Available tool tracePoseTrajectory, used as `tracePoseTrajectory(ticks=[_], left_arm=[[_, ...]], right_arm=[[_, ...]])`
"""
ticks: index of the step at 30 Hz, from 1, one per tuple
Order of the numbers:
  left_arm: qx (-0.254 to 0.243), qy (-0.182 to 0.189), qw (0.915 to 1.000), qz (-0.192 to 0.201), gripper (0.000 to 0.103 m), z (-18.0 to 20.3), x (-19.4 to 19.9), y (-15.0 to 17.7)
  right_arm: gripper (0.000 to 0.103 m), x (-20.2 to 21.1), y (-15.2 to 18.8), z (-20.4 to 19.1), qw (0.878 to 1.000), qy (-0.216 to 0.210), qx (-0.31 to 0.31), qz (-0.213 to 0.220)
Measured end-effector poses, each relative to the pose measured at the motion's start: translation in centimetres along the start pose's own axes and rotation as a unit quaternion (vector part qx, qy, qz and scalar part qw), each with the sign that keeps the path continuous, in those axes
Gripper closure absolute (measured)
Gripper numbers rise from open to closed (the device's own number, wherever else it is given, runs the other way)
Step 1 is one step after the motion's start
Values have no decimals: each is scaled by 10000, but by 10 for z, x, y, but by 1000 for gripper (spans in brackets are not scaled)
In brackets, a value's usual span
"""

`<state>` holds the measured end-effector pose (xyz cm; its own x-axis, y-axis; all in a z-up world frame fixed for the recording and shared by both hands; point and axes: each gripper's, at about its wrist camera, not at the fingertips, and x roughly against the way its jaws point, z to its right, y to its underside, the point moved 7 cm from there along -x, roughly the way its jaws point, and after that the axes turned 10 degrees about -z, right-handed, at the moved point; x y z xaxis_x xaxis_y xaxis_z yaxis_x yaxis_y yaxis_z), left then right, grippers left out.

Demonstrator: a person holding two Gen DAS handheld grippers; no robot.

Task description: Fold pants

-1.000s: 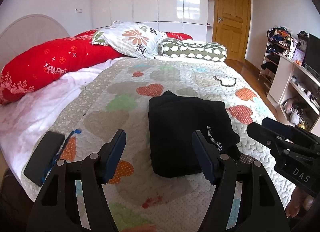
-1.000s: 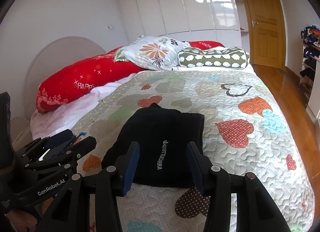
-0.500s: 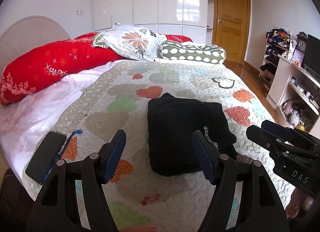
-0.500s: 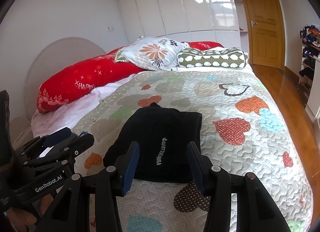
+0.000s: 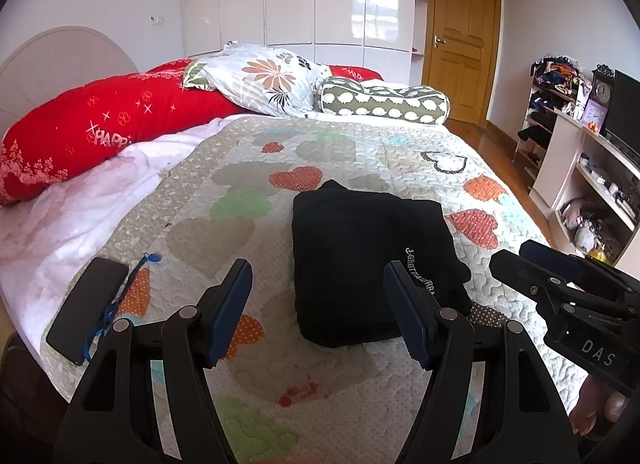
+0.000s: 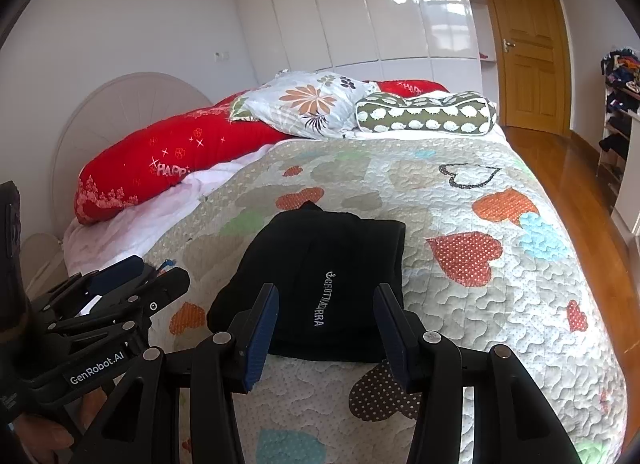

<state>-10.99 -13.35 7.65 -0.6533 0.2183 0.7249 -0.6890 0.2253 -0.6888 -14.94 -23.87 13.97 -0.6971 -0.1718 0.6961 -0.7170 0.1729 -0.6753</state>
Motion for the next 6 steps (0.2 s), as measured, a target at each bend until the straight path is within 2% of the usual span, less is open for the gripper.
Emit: tracePoseTrajectory(ticks=[6], left_arm=[[35, 59, 10000, -43, 34, 1, -3, 5]], right_arm=[[55, -1, 3, 3, 10000, 20, -12, -23]])
